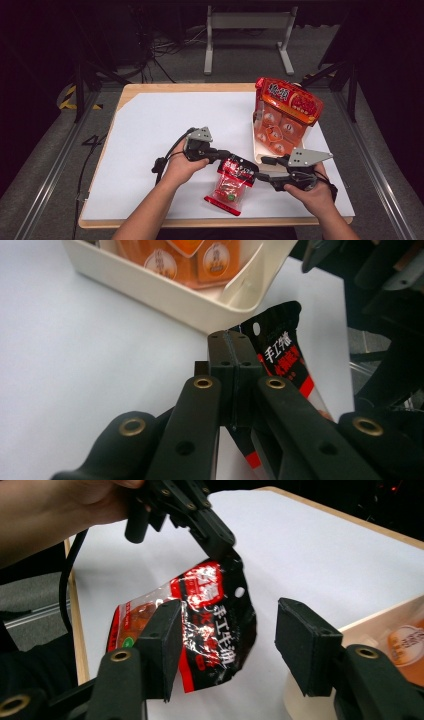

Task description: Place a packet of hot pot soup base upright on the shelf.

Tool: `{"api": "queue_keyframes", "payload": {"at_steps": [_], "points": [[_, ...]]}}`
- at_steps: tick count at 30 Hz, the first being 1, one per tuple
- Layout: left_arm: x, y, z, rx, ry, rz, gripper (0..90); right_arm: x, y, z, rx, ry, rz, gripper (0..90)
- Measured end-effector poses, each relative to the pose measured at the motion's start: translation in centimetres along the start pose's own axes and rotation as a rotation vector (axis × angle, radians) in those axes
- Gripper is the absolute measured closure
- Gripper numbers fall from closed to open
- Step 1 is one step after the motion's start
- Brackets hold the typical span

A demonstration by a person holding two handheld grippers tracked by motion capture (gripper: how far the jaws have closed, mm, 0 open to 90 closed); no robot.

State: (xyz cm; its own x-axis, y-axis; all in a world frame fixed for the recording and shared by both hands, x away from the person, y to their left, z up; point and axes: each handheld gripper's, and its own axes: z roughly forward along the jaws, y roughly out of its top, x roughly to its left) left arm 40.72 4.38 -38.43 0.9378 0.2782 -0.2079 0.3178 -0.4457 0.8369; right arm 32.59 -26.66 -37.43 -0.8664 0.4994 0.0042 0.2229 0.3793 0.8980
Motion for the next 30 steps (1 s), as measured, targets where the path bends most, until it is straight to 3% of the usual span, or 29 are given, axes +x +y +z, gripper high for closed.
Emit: {"api": "queue_keyframes", "payload": {"at_steps": [7,13,21,30], "points": [[-1.4,0.9,-2.0,-0.063,-0.022,0.031,90.0,-0.4,0.4,-1.3,-0.035,-0.025,0.019,47.7],[-2.6,1.6,-3.5,-0.107,-0.016,0.07,90.0,-0.4,0.7,-1.7,-0.05,-0.034,0.017,48.1],[-3.1,2.3,-4.9,-0.158,0.002,0.089,90.0,-0.4,1.0,-2.2,-0.065,-0.045,0.015,48.5],[-2.3,2.6,-6.0,-0.2,0.032,0.08,90.0,-1.4,0.8,-3.5,-0.096,-0.092,0.039,50.0]]}}
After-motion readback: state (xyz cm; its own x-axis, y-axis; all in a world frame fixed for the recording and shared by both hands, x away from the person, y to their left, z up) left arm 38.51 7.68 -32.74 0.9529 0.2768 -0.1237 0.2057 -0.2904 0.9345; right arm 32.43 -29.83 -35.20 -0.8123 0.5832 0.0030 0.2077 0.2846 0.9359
